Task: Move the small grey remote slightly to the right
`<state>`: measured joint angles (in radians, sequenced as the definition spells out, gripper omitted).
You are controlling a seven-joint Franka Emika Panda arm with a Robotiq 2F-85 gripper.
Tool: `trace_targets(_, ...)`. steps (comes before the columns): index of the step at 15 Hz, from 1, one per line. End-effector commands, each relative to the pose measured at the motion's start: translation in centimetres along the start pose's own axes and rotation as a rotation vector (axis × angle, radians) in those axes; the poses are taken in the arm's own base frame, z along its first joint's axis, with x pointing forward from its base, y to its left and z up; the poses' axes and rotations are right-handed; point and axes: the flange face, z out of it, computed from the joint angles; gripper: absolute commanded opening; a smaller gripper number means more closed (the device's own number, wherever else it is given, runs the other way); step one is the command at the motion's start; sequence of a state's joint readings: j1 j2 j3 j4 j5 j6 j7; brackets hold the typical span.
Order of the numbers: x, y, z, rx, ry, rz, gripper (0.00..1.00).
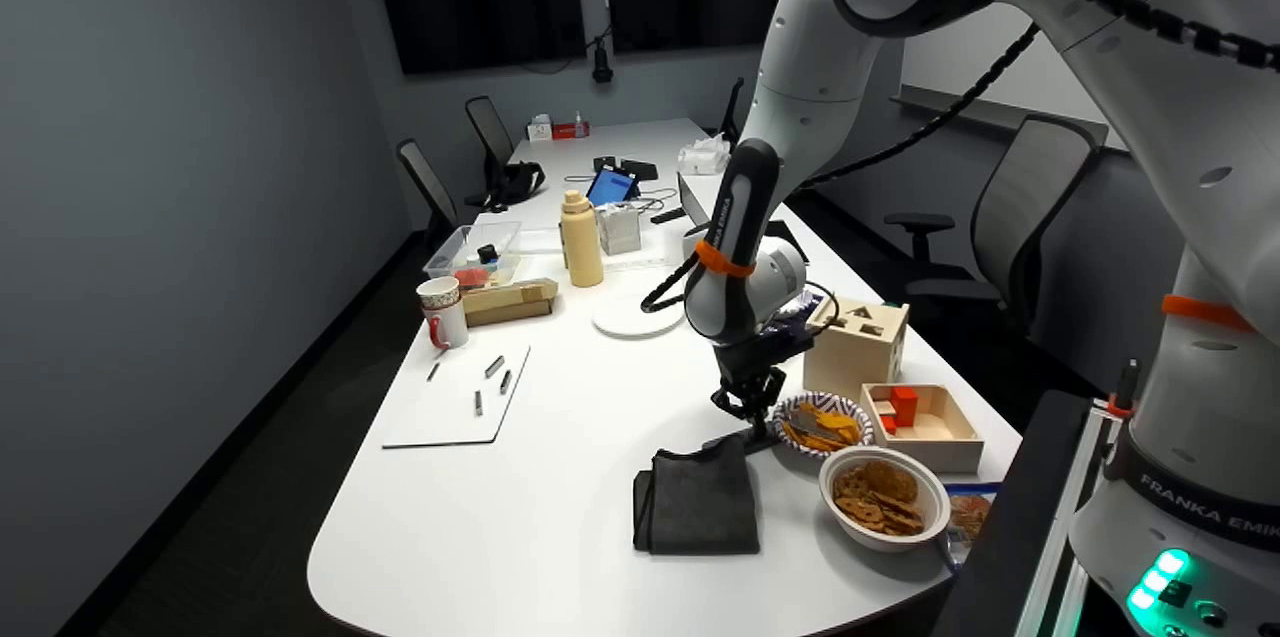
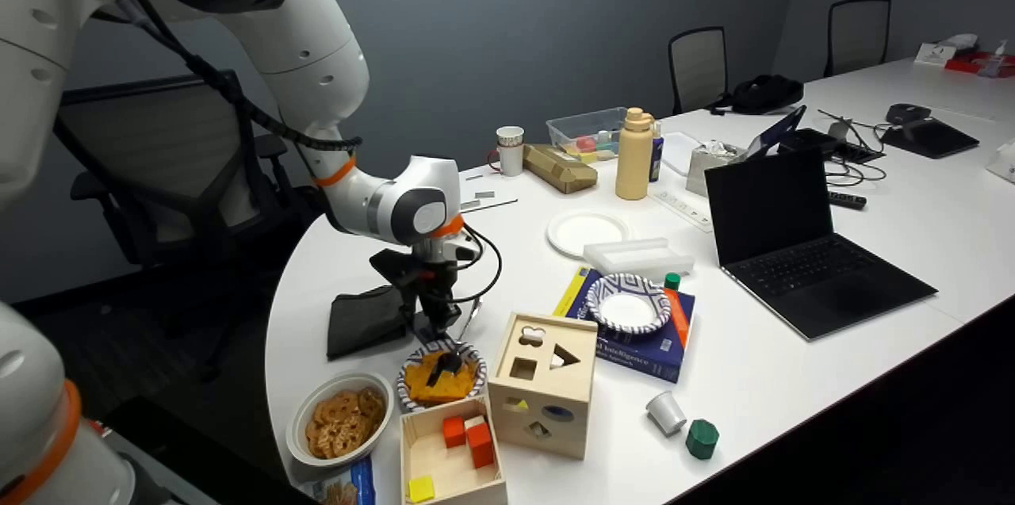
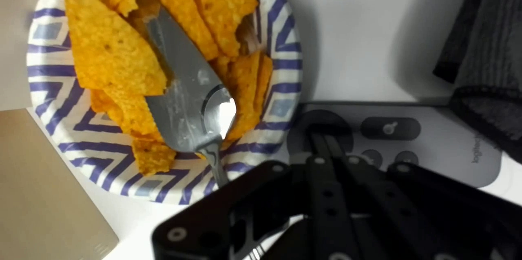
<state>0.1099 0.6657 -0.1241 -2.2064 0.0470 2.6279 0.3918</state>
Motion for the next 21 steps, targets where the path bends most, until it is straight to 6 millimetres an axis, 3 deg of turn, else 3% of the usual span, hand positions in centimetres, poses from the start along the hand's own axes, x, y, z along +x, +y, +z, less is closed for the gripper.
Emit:
trace_targets(1, 1.5, -0.4, 1.7, -0.008, 0.006, 0.0, 0.0)
trace_targets(12, 2.9, -1.4, 1.9, -0.017, -0.057, -0.053, 0.0)
trace_targets(21, 0.6, -1.9, -3.8, 0.0, -0.023, -0.072, 0.0)
